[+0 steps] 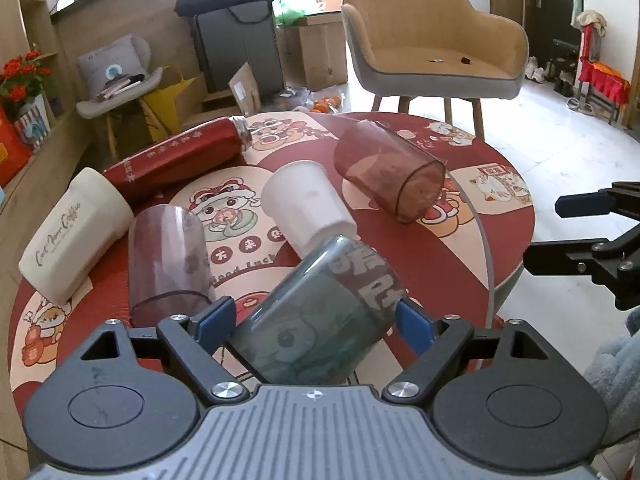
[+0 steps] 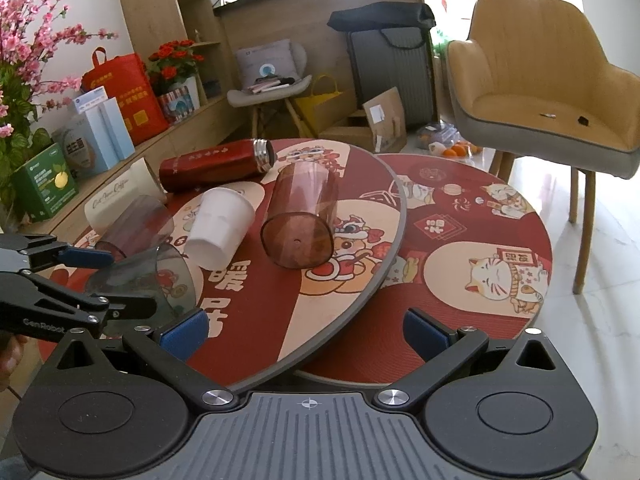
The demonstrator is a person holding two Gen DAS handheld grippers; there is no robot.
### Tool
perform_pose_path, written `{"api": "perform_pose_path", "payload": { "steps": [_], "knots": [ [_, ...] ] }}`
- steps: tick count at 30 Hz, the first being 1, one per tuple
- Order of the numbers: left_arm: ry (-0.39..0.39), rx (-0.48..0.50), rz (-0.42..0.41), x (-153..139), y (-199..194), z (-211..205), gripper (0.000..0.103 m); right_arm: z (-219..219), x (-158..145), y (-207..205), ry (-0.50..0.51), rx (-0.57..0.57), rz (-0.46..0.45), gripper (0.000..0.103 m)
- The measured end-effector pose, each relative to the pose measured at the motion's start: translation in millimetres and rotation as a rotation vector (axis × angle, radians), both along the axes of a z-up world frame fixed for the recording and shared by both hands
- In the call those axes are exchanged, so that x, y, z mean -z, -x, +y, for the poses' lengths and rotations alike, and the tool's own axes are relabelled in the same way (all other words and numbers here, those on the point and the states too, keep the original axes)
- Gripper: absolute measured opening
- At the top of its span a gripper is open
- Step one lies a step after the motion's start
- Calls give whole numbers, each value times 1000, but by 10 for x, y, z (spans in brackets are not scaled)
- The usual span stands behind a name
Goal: Flip cup upright
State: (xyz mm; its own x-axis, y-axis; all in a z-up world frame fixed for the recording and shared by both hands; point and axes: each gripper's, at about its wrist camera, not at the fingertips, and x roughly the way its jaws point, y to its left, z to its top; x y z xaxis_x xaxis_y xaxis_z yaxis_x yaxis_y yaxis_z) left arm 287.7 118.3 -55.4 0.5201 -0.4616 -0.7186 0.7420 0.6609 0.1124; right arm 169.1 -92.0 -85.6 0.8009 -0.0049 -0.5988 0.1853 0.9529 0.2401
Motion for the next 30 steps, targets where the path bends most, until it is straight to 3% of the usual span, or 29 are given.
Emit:
{"api": "perform_pose_path", "payload": {
  "steps": [5,17,20,26,30],
  "knots": [
    [-67,33,-39,45,50,-88,90,4,11,8,6,0,1,103],
    [-74,-6,-41,151,-71,-176,93,33,11,-2,10,-12,-3,103],
    [-108,2,-72,162,-11,-193,89,16,23,-7,6,-7,3,103],
    [-103,-1,-82,97,113,-39,74,4,19,2,1,-8,1,103],
    [-94,-26,-62,74,173,83,74,10,11,10,1,-9,-2,103]
  ]
}}
